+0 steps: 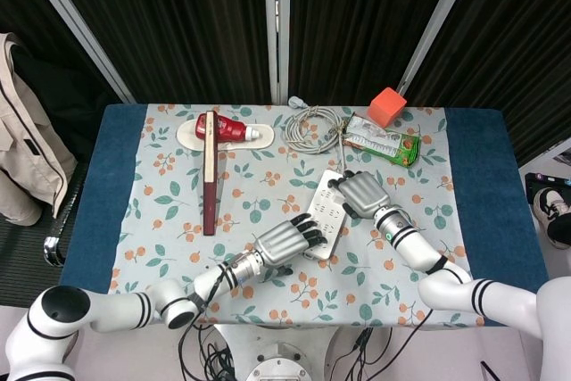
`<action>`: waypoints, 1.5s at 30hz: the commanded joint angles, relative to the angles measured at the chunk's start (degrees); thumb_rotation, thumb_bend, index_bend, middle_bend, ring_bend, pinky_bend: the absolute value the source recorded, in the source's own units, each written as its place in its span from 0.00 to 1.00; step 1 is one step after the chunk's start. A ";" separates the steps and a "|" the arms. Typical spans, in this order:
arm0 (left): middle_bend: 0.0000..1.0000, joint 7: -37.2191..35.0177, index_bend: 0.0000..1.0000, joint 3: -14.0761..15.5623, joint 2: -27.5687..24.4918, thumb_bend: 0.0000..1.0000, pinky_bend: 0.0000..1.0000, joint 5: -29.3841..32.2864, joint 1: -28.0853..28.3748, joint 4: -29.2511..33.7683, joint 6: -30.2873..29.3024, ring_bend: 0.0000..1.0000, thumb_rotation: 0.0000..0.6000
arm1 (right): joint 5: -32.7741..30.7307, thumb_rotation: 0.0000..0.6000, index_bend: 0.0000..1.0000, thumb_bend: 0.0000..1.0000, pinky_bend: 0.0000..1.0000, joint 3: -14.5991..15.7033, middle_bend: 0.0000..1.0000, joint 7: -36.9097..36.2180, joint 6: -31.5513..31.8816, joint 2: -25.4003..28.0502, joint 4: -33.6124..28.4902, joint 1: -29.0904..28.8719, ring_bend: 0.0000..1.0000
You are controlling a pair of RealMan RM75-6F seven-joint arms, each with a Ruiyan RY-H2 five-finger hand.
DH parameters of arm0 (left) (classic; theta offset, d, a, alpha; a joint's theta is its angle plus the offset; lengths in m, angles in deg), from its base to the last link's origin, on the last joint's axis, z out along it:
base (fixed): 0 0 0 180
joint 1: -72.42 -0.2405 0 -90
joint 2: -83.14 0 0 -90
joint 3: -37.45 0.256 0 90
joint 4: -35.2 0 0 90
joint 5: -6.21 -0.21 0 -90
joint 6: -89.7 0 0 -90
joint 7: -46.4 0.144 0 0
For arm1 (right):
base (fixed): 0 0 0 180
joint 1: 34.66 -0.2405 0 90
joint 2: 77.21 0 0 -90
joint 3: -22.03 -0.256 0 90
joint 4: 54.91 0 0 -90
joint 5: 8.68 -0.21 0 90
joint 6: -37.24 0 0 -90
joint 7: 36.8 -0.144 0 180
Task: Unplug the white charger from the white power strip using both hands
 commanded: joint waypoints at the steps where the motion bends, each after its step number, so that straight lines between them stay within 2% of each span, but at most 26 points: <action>1: 0.18 -0.32 0.17 0.16 0.01 0.12 0.08 0.10 0.09 -0.15 -0.12 0.09 1.00 | 1.03 1.00 0.32 0.44 0.42 0.17 0.40 -0.94 0.50 -0.56 0.65 0.12 0.25; 5: 0.18 -0.88 0.17 0.47 -0.04 0.12 0.08 0.11 0.16 -0.24 -0.37 0.09 1.00 | 2.62 1.00 0.44 0.50 0.45 0.43 0.41 -2.33 1.09 -1.13 1.76 0.31 0.29; 10: 0.18 -2.36 0.17 0.74 -0.07 0.12 0.08 0.26 0.40 -0.26 -0.24 0.09 1.00 | 5.05 1.00 0.67 0.57 0.51 0.97 0.51 -4.82 2.08 -1.65 2.92 0.86 0.39; 16: 0.18 -3.68 0.17 1.06 -0.17 0.12 0.08 0.35 0.62 -0.53 -0.17 0.09 1.00 | 8.97 1.00 0.79 0.61 0.55 1.64 0.58 -8.77 4.40 -2.24 4.63 1.73 0.45; 25: 0.18 -5.56 0.17 1.22 -0.98 0.12 0.08 1.16 0.97 0.05 0.76 0.09 1.00 | 13.81 1.00 0.86 0.63 0.58 2.74 0.63 -14.05 7.80 -3.28 7.44 2.91 0.49; 45: 0.18 -7.48 0.17 1.27 -2.01 0.12 0.08 2.97 1.68 0.80 2.68 0.09 1.00 | 19.20 1.00 0.89 0.63 0.61 4.12 0.66 -20.39 12.96 -5.46 12.83 4.82 0.51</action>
